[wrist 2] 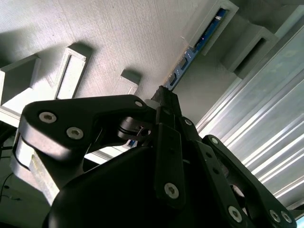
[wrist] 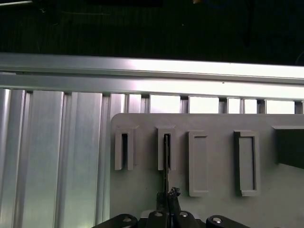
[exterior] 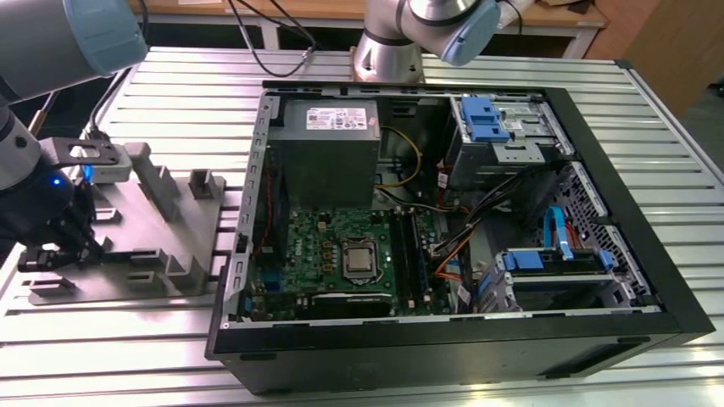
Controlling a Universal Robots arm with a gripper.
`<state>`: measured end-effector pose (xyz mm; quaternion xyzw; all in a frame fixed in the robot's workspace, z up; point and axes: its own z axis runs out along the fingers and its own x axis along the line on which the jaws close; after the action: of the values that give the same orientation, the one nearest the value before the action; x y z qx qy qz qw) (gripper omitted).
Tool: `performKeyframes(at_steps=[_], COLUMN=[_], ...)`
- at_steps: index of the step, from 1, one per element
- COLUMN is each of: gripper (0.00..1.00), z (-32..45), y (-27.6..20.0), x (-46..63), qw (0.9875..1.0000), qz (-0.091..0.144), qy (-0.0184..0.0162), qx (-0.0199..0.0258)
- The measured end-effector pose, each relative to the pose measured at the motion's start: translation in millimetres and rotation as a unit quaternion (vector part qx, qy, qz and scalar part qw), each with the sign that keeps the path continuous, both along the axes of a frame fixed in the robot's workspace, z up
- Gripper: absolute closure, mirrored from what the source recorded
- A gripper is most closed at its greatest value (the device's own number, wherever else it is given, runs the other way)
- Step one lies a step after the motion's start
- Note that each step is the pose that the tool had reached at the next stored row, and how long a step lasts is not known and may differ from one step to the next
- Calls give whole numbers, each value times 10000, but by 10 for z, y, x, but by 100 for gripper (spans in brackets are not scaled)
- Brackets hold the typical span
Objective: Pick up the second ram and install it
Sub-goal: 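Pick up the second ram and move it above second insertion slot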
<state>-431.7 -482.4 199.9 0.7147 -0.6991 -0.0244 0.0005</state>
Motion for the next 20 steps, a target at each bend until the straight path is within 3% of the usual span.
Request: performKeyframes(at_steps=[3,10,20], gripper=[89,89,89], z=[55,275,693], y=[-1,0,0], x=[0,0,0], qw=[10000,10000,10000], qz=[0,1,0], qy=[1,0,0], qx=[-1,0,0])
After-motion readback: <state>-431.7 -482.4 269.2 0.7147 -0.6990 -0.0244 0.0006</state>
